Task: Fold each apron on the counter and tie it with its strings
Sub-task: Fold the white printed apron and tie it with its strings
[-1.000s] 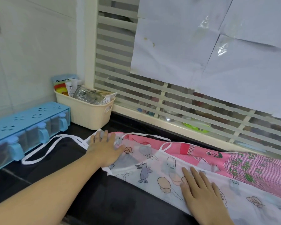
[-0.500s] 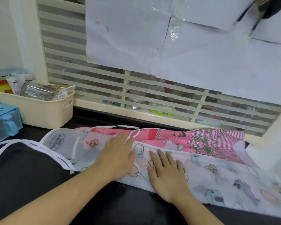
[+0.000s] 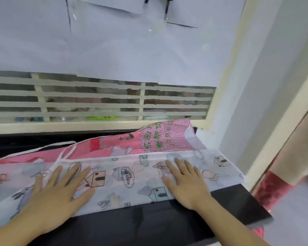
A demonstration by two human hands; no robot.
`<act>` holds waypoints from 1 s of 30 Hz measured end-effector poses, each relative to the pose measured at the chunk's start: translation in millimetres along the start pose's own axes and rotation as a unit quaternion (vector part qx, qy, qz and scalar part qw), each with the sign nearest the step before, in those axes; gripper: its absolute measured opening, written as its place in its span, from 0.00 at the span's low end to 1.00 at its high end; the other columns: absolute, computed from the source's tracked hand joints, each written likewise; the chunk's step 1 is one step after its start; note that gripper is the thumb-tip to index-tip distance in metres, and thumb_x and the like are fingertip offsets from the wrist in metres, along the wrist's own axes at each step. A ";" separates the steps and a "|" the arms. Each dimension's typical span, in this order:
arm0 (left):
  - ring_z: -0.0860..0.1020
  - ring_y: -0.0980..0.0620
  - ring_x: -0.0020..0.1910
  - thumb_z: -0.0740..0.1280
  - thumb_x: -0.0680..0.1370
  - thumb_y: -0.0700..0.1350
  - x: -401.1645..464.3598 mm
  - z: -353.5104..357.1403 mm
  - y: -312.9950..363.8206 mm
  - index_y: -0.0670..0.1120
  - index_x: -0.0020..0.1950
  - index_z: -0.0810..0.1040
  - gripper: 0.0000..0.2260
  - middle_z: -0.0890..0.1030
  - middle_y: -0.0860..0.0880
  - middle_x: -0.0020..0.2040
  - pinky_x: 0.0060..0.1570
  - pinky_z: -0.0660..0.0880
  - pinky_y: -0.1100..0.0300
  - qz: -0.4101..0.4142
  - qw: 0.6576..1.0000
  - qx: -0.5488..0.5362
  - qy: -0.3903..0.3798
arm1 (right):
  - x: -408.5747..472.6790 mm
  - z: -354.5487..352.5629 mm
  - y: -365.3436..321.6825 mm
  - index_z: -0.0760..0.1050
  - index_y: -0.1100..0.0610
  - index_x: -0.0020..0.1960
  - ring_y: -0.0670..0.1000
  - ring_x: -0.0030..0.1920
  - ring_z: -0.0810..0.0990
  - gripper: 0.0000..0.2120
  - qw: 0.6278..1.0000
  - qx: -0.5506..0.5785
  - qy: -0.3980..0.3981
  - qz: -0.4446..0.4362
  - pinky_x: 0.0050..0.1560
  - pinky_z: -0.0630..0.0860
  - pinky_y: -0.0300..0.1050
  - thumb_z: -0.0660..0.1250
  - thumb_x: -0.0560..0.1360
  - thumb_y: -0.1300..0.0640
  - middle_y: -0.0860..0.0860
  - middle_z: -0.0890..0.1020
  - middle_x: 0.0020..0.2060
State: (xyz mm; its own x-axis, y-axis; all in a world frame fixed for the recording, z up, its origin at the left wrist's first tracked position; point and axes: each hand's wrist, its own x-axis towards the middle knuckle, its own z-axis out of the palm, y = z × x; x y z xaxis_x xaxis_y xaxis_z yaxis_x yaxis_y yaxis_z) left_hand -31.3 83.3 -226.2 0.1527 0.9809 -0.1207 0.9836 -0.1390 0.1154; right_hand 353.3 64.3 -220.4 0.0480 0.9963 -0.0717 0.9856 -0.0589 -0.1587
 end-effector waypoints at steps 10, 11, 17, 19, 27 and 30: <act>0.58 0.49 0.82 0.45 0.76 0.71 38.6 -13.8 154.3 0.58 0.81 0.64 0.36 0.57 0.54 0.84 0.80 0.58 0.46 0.127 0.985 -0.059 0.103 | -2.2 3.3 4.2 0.32 0.40 0.82 0.55 0.81 0.27 0.34 1.000 0.018 -0.005 -0.009 0.79 0.30 0.62 0.36 0.80 0.30 0.46 0.32 0.82; 0.52 0.50 0.84 0.38 0.73 0.77 39.3 -2.6 182.8 0.64 0.82 0.58 0.40 0.51 0.58 0.85 0.81 0.54 0.43 0.142 0.984 -0.066 0.079 | -3.3 2.1 7.3 0.32 0.41 0.83 0.55 0.81 0.27 0.34 1.000 0.020 -0.007 -0.019 0.79 0.30 0.62 0.37 0.82 0.31 0.46 0.31 0.81; 0.34 0.48 0.83 0.21 0.55 0.82 35.4 25.0 217.6 0.77 0.74 0.29 0.45 0.33 0.64 0.82 0.80 0.40 0.35 0.095 0.995 0.040 0.013 | -18.4 -26.7 89.4 0.36 0.48 0.85 0.50 0.83 0.36 0.38 0.989 0.146 0.030 0.016 0.81 0.35 0.50 0.50 0.84 0.36 0.45 0.39 0.84; 0.33 0.48 0.83 0.21 0.54 0.83 33.2 20.4 219.1 0.77 0.72 0.27 0.45 0.32 0.63 0.82 0.80 0.39 0.35 0.093 0.994 0.055 0.010 | -26.6 -30.9 134.1 0.39 0.53 0.85 0.54 0.84 0.41 0.44 0.985 0.110 0.057 0.117 0.83 0.43 0.54 0.48 0.80 0.29 0.48 0.43 0.85; 0.33 0.49 0.83 0.24 0.57 0.84 25.8 15.2 223.6 0.75 0.76 0.31 0.47 0.34 0.63 0.83 0.80 0.38 0.35 0.087 0.995 0.049 0.016 | -37.1 -54.6 175.6 0.72 0.57 0.39 0.56 0.41 0.78 0.14 0.947 0.168 0.134 0.240 0.40 0.79 0.48 0.67 0.75 0.48 0.52 0.78 0.41; 0.32 0.49 0.83 0.28 0.60 0.84 24.4 14.4 223.7 0.75 0.76 0.31 0.44 0.33 0.62 0.83 0.80 0.36 0.36 0.087 0.995 0.037 0.011 | -36.1 -65.4 172.3 0.73 0.61 0.40 0.58 0.39 0.79 0.08 0.923 0.209 0.244 0.209 0.41 0.81 0.53 0.65 0.76 0.58 0.54 0.79 0.36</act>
State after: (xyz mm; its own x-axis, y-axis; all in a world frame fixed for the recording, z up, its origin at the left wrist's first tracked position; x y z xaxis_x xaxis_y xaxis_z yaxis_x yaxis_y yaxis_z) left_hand 193.8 74.1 -217.4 0.3199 0.9438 -0.0836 0.9470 -0.3156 0.0602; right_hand 532.0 22.3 -180.7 0.5790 0.7842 0.2233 0.7197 -0.3628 -0.5919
